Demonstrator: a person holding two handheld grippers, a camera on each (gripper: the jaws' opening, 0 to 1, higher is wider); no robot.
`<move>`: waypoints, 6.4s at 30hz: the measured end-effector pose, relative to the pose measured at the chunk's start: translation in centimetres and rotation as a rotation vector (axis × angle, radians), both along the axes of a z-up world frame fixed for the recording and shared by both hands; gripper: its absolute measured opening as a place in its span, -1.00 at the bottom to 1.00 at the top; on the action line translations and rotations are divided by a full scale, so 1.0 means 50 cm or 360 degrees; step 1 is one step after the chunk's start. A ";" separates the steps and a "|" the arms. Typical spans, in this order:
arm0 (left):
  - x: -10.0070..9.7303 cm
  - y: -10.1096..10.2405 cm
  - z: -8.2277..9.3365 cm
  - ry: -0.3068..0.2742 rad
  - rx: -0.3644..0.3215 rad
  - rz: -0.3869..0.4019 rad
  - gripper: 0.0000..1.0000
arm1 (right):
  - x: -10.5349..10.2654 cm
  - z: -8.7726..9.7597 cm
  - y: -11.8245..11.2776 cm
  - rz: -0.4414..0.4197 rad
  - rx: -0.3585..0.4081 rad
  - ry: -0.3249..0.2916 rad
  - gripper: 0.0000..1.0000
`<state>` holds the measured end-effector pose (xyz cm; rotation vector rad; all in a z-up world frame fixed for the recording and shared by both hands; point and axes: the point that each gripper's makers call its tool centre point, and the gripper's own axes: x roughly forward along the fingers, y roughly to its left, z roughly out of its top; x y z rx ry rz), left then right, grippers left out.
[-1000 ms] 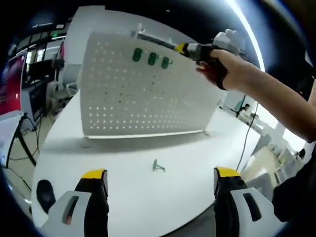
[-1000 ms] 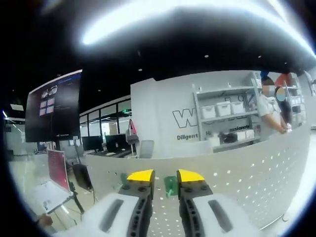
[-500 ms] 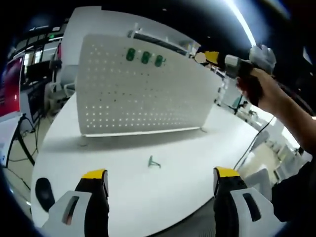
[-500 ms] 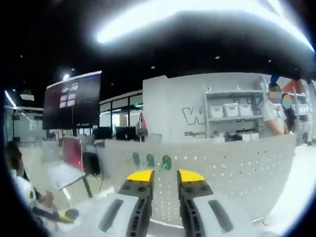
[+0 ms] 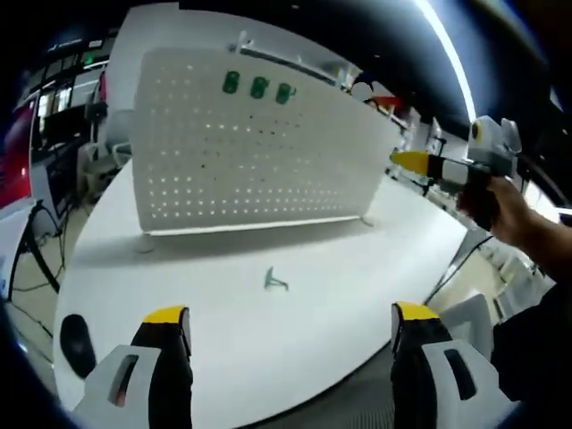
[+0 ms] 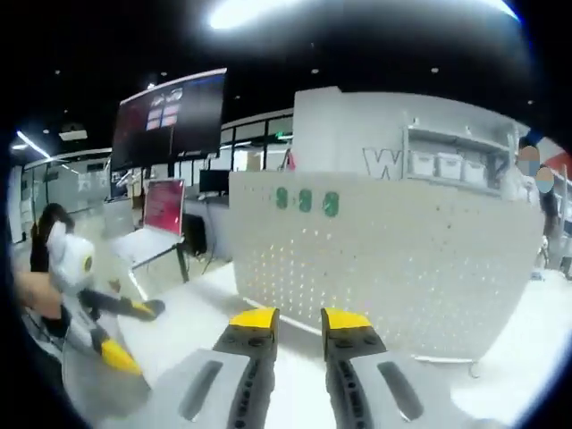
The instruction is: Insert the hook assembly into the mounting plate slot until the hook locks in place.
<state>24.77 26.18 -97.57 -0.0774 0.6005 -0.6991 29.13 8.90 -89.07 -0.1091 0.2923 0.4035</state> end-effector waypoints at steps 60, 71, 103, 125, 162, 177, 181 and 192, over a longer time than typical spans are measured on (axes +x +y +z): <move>0.003 0.086 -0.115 0.0353 0.0058 0.0151 0.76 | 0.148 -0.492 0.128 0.0317 -0.0286 0.0876 -0.99; 0.013 0.077 -0.105 0.0316 0.0083 0.0105 0.76 | 0.145 -0.450 0.102 0.0106 0.0130 0.0939 -0.99; 0.070 -0.141 0.052 -0.0185 -0.0072 -0.0660 0.00 | -0.066 -0.158 0.163 0.0460 0.1058 0.1098 -1.00; 0.026 -0.185 0.095 -0.0324 -0.0213 -0.0880 -0.88 | -0.092 -0.125 0.184 0.0609 0.1344 0.1163 -1.00; 0.135 -0.083 0.043 0.0053 0.0050 -0.0314 -0.97 | -0.043 -0.068 0.160 0.0576 0.0129 0.0272 -0.74; 0.077 -0.124 0.067 0.0272 -0.0250 -0.0304 -0.97 | -0.049 -0.084 0.217 0.0644 -0.0093 0.0223 -0.86; 0.069 -0.124 0.070 0.0266 -0.0257 -0.0304 -0.97 | -0.045 -0.081 0.219 0.0644 -0.0105 0.0211 -0.87; 0.060 -0.123 0.062 0.0378 -0.0410 -0.0259 -0.97 | -0.055 -0.102 0.229 0.0704 -0.0158 0.0206 -0.92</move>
